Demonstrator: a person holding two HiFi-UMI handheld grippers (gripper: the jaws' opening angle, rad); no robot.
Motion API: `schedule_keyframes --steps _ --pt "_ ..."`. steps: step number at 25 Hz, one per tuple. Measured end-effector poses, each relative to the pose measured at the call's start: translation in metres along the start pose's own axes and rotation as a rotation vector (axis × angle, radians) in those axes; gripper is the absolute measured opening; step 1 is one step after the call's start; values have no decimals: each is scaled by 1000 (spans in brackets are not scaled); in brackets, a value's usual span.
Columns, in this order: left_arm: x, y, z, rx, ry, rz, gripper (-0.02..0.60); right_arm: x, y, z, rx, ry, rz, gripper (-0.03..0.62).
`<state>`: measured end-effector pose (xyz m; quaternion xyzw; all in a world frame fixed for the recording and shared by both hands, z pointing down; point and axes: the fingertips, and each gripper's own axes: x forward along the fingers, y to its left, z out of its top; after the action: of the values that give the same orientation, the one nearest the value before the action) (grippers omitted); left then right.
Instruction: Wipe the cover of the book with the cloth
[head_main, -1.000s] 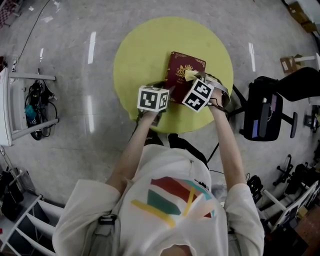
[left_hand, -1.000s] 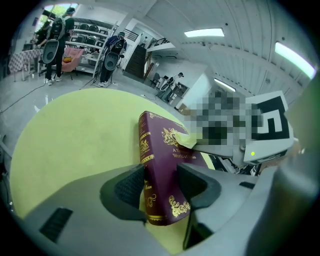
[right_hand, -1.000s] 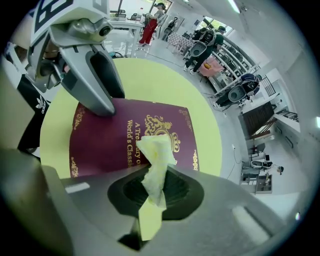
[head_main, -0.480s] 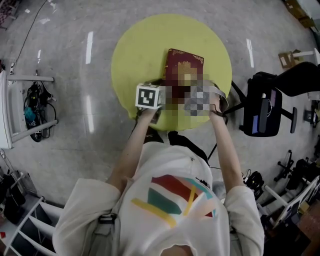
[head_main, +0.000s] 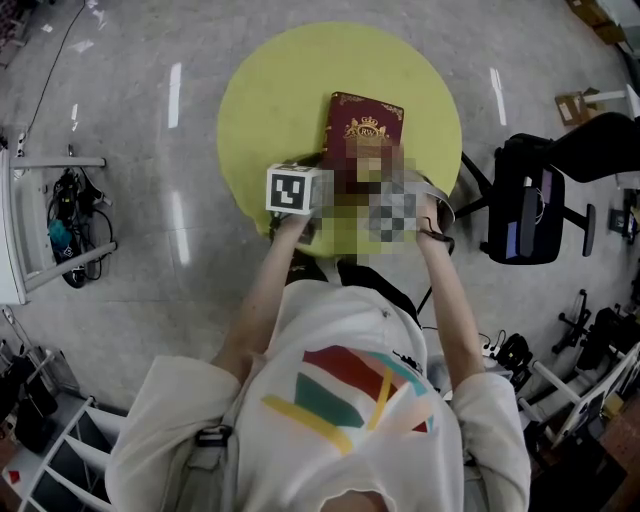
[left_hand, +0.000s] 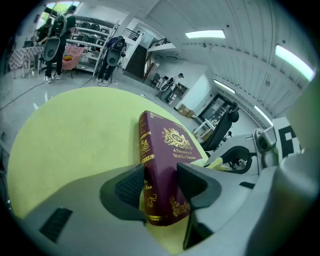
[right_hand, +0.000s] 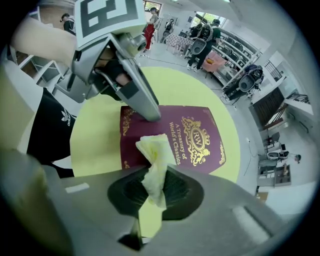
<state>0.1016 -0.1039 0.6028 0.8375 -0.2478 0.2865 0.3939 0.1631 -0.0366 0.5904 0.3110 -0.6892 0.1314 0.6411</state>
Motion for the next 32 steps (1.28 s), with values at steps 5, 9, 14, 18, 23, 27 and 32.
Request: schedule_keyframes --steps 5,9,14,18,23,27,32 --pt "0 0 0 -2 0 -4 209 -3 12 -1 -14 4 27 29" --pt "0 0 1 -4 -2 -6 209 -5 20 -2 -13 -1 38 29" --pt "0 0 0 -3 -2 -5 209 -3 25 -8 -15 15 19 29" --pt "0 1 0 -2 0 -2 209 -5 30 -5 0 -1 24 29" --pt "-1 0 0 0 -3 1 209 -8 37 -5 13 -8 35 29" --pt "0 1 1 1 -4 1 209 -11 43 -5 17 -10 48 29" --pt "-2 0 0 3 -5 2 209 -14 51 -6 27 -13 55 29"
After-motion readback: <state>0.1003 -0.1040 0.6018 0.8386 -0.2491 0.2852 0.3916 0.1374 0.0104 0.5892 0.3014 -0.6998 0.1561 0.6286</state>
